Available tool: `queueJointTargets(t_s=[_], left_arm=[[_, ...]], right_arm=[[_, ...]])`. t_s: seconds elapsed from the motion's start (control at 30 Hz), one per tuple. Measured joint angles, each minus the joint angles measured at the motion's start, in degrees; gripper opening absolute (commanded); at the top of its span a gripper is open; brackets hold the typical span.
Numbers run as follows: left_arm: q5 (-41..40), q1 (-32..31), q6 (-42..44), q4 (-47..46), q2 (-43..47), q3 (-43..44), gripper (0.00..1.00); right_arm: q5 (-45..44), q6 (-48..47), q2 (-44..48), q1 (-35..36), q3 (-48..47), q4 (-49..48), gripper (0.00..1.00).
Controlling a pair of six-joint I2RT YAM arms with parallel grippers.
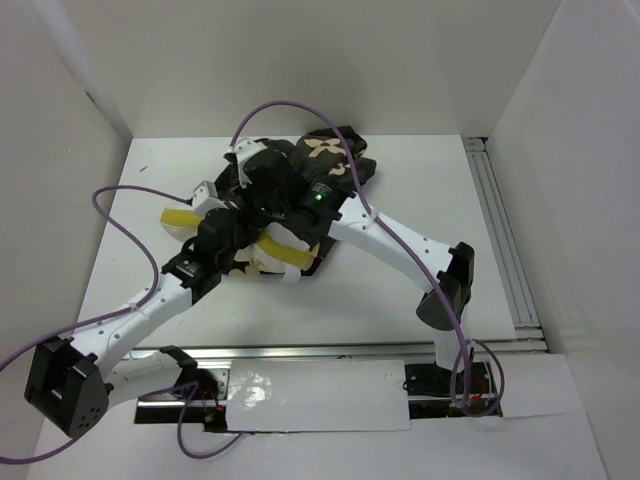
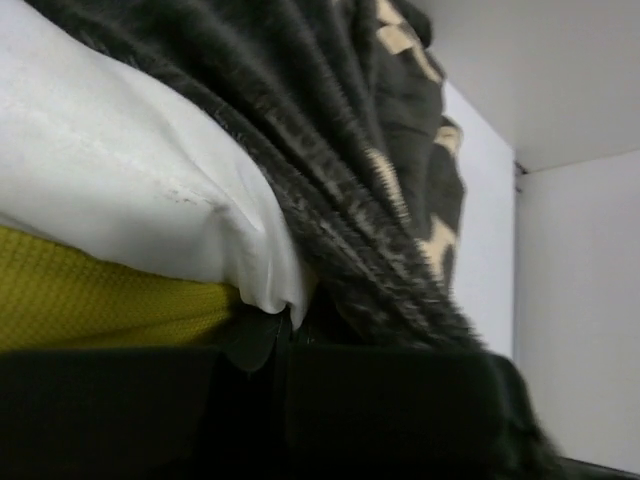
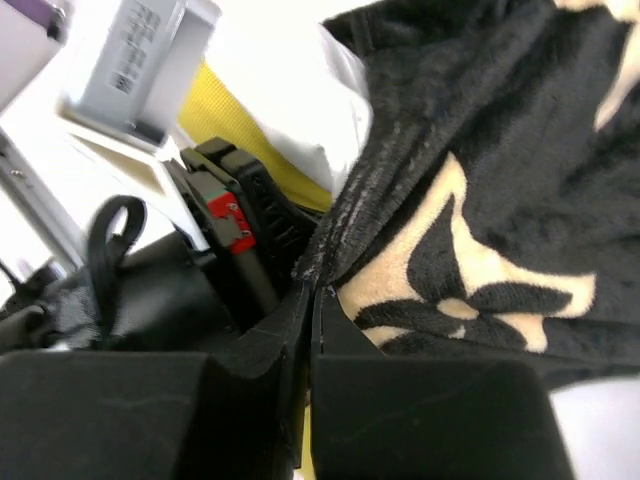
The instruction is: Put the pillow into the pillowcase
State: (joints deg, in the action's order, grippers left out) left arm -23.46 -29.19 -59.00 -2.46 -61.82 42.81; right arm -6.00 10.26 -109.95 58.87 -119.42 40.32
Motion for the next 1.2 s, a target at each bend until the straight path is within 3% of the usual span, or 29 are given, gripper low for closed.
queueJointTargets(t_s=[0.03,0.07,0.17,0.27,0.47,0.57,0.73,0.9,1.2], left_arm=[[-0.85,-0.42,-0.2,0.13,-0.5,-0.31,0.0],[-1.64,-0.81,-0.72,0.31,-0.76,-0.79,0.0],[-2.01,-2.14,-1.88,1.07,0.52,-5.49,0.0],[-1.77,-2.78,-4.0,3.72,4.63,-12.09,0.0],[-2.29,-3.76,-7.48,6.19,12.37,-20.44,0.0],[-2.43,-3.82,-7.58,5.6,13.42,-20.96,0.0],[-2.62,-4.15,-8.31,5.42,9.94,-20.09,0.0],[-2.8,-4.42,-8.68,6.93,7.28,-17.29,0.0],[-3.76,-4.92,-8.76,8.15,7.8,-16.79,0.0]], right_arm=[[-0.79,0.39,0.0,0.0,0.2,0.48,0.27],[-1.46,0.7,0.09,0.02,0.92,0.52,0.29],[-1.92,2.86,2.23,1.14,6.05,-1.97,0.69],[-3.48,4.42,6.67,2.58,14.01,-3.28,1.0],[-8.7,7.28,16.83,1.4,30.58,-7.06,1.0],[-10.21,8.83,21.81,-4.59,36.79,-7.87,0.9],[-12.35,9.16,23.34,-16.17,43.82,-11.78,0.9],[-12.57,5.33,18.8,-19.28,51.15,-17.7,0.88],[-14.97,-0.52,4.92,-21.57,48.46,-28.26,0.84]])
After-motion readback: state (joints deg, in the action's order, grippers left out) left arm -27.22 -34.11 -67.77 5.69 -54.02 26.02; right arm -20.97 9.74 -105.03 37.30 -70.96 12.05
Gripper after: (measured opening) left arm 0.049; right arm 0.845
